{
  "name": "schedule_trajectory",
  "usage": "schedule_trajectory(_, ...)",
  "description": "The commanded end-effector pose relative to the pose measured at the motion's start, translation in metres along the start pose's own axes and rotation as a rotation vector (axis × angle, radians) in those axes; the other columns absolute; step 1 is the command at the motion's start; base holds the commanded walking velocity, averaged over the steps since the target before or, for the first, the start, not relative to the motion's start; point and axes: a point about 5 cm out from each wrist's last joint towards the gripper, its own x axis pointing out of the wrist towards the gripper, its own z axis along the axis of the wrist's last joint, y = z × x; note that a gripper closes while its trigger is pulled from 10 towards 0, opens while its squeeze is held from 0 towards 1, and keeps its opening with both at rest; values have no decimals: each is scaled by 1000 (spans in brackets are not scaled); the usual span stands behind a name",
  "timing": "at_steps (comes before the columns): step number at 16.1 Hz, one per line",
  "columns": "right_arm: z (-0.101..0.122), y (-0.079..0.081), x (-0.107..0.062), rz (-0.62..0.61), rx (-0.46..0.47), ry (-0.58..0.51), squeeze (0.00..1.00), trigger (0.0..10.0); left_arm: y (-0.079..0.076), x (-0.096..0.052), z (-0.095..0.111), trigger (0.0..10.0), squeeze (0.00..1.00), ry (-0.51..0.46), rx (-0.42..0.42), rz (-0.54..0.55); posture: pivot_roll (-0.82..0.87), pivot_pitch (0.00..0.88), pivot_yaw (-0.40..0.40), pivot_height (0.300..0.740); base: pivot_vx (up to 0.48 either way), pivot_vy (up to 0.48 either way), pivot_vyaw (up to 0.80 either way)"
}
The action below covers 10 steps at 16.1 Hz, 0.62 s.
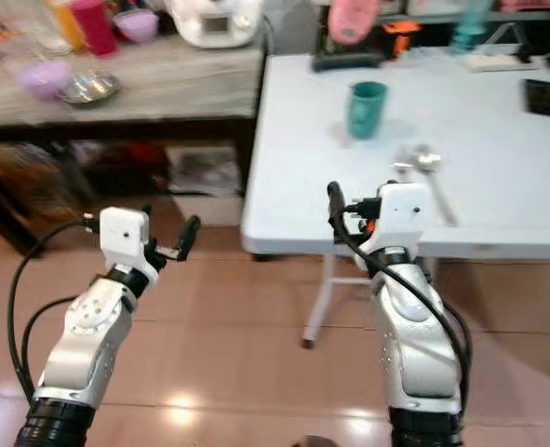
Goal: Setting the table
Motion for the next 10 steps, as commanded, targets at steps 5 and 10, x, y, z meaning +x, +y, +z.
schedule_trajectory(5,-6,0,-5,-13,-6,5,0,10000,10,-5,-4,10000,0,12,20,41,-202,103,104,740,0,-480,0)
schedule_trajectory(10,-12,-1,-9,-34,-15,12,0,10000,10,-5,-1,10000,0,-18,-15,44,-206,107,108,740,0,-192,0)
